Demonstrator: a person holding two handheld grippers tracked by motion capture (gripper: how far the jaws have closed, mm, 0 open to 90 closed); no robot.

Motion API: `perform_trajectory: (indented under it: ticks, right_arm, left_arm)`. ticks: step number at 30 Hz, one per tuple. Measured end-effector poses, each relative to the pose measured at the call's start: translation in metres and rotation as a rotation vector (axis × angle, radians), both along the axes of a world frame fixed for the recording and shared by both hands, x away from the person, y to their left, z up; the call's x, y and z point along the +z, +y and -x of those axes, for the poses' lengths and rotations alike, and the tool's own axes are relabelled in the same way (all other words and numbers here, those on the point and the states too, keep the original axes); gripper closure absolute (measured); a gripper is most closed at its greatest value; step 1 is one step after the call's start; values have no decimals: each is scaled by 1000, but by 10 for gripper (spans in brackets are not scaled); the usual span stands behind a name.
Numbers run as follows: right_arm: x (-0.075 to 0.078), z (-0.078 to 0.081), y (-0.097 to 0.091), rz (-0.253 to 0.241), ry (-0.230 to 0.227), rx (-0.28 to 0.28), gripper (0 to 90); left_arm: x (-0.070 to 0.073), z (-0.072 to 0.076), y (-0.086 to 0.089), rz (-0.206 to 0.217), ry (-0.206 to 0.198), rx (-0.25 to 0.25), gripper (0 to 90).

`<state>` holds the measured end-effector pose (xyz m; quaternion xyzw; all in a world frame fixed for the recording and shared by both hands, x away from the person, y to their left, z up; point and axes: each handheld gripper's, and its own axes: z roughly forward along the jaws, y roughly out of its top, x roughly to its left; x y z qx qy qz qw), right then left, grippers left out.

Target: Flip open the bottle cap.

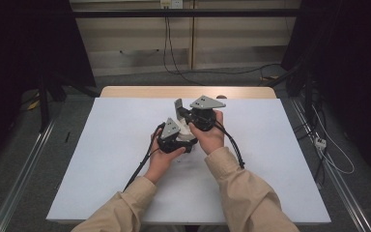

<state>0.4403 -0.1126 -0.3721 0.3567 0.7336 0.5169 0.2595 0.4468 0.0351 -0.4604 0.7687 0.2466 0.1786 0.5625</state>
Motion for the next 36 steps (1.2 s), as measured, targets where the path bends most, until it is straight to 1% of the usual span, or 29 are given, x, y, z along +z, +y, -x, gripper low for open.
perform_trajectory:
  ticks: [6, 18, 20, 25, 36]
  right_arm:
    - [-2, -2, -1, -4, 0, -6, 900]
    - [-2, -7, 2, 3, 7, -7, 900]
    - [-3, -8, 2, 2, 8, -8, 900]
    - [-2, -9, 2, 3, 14, -5, 900]
    - [0, -12, 4, 7, 11, -12, 900]
  left_arm:
    - [0, 0, 0, 0, 1, 0, 186]
    - [0, 0, 0, 0, 2, 0, 186]
    - [0, 0, 0, 2, 3, 6, 187]
    - [0, 0, 0, 2, 3, 7, 186]
    - [0, 0, 0, -2, 2, 1, 186]
